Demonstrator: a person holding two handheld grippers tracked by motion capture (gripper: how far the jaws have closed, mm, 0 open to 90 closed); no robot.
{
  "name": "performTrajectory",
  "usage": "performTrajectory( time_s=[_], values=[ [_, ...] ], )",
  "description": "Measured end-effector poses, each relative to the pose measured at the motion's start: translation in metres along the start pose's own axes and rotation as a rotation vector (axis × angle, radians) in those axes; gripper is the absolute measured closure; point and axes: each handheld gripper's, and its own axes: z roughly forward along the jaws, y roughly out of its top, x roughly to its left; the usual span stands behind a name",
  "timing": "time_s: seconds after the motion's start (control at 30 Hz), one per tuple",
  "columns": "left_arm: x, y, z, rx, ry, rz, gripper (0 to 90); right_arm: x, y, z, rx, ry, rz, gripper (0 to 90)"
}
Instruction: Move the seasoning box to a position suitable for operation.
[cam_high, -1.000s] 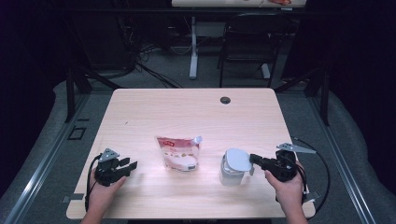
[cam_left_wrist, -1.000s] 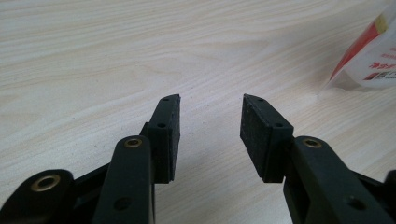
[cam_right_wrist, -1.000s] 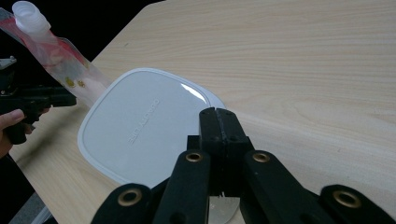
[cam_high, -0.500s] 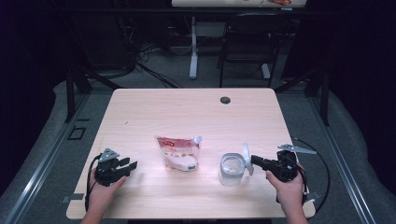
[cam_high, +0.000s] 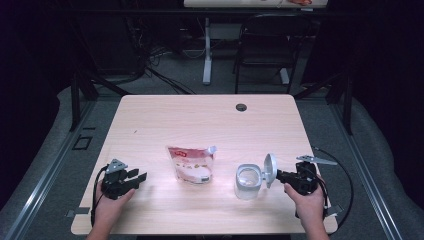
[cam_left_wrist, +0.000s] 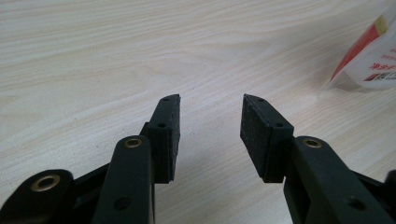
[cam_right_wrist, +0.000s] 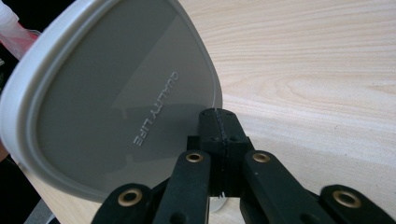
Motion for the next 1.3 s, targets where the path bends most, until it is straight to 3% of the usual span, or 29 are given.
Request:
performTrajectory(
  time_s=[0.17,0.43,0.67,0.73,0.93,1.03,1.17,1.3],
  values=[
    [0.000,0.000,0.000,0.003,-0.001,0.002,57.6,0.000,-0.001,0.000,-0.002,-0.020,-0.016,90.0],
    [0.000,0.000,-0.001,-0.005,-0.002,0.005,57.2,-0.003,-0.008,-0.002,-0.030,-0.078,-0.080,81.6],
    [-0.001,0.000,-0.001,-0.013,-0.009,0.008,56.3,-0.008,-0.020,-0.006,-0.066,-0.106,-0.134,66.4],
    [-0.001,0.000,-0.001,-0.012,-0.011,0.012,56.2,-0.010,-0.024,-0.007,-0.064,-0.147,-0.172,60.4],
    [-0.001,0.000,-0.001,-0.013,-0.013,0.013,55.5,-0.016,-0.029,-0.010,-0.083,-0.192,-0.174,50.0],
    [0.000,0.000,-0.001,-0.012,-0.016,0.015,55.7,-0.018,-0.031,-0.011,-0.086,-0.183,-0.169,46.7],
    [-0.001,0.000,-0.002,-0.013,-0.017,0.033,56.7,-0.016,-0.031,-0.011,-0.090,-0.168,-0.178,48.0],
    [0.000,0.000,-0.003,-0.009,-0.014,0.043,58.6,-0.015,-0.032,-0.014,-0.061,-0.195,-0.175,61.4]
  ],
)
